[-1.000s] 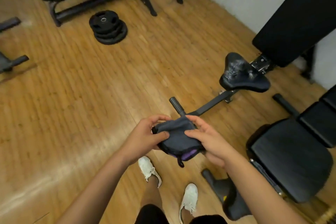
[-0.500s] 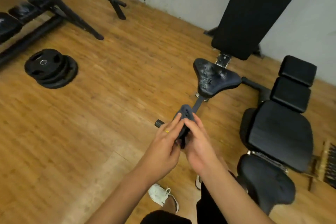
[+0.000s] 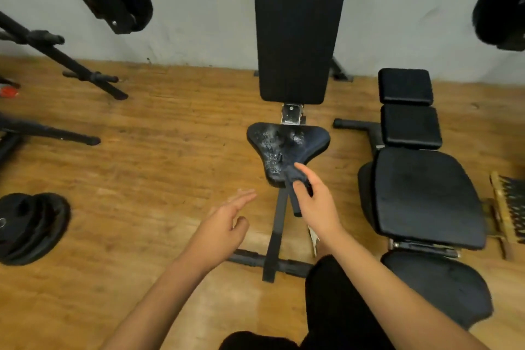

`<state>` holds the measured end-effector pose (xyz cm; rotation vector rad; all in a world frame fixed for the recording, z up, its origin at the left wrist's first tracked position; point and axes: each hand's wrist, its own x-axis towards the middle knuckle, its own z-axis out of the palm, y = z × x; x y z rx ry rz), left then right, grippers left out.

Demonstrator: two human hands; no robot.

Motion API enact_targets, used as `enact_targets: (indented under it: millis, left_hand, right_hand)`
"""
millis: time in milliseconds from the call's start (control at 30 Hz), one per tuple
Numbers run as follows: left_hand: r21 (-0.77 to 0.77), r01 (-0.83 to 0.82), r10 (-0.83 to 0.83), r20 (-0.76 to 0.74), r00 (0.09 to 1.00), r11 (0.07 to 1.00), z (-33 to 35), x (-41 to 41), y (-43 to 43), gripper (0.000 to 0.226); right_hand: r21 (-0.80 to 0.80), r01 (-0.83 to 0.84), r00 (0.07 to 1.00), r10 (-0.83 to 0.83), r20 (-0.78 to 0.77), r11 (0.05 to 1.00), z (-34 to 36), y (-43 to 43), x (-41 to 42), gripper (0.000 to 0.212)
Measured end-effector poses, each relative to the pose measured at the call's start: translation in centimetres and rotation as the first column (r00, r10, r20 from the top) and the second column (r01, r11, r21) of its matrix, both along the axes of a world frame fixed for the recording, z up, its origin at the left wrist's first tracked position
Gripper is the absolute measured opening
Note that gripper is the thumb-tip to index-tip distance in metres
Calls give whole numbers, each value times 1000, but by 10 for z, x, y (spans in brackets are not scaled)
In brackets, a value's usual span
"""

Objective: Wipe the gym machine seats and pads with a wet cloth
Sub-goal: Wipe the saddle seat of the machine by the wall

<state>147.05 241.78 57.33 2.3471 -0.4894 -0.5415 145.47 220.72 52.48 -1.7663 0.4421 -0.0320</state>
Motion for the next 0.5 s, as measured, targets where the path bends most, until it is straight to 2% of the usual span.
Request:
enact_targets:
  millis: [100,233,367,500]
  left_hand:
    - [150,42,-61,126,990,988,-43,61,-38,56]
    - [295,118,-157,112,981,948,-90,117,-75,58]
    - [334,183,-225,93,970,925,-115,164,-109,57]
    - [340,182,-219,76,973,923,-164,228,-142,58]
  right_hand:
    - [-75,48,999,-48,7,996,-32,-48,44,40]
    - [-70,152,983,-158,-90,986,-72,-93,69,41]
    - [-111,213,965,-227,-131,971,-91,-126,90,38]
    - [-176,208,961,-234,-147,962,-145,-154,135,40]
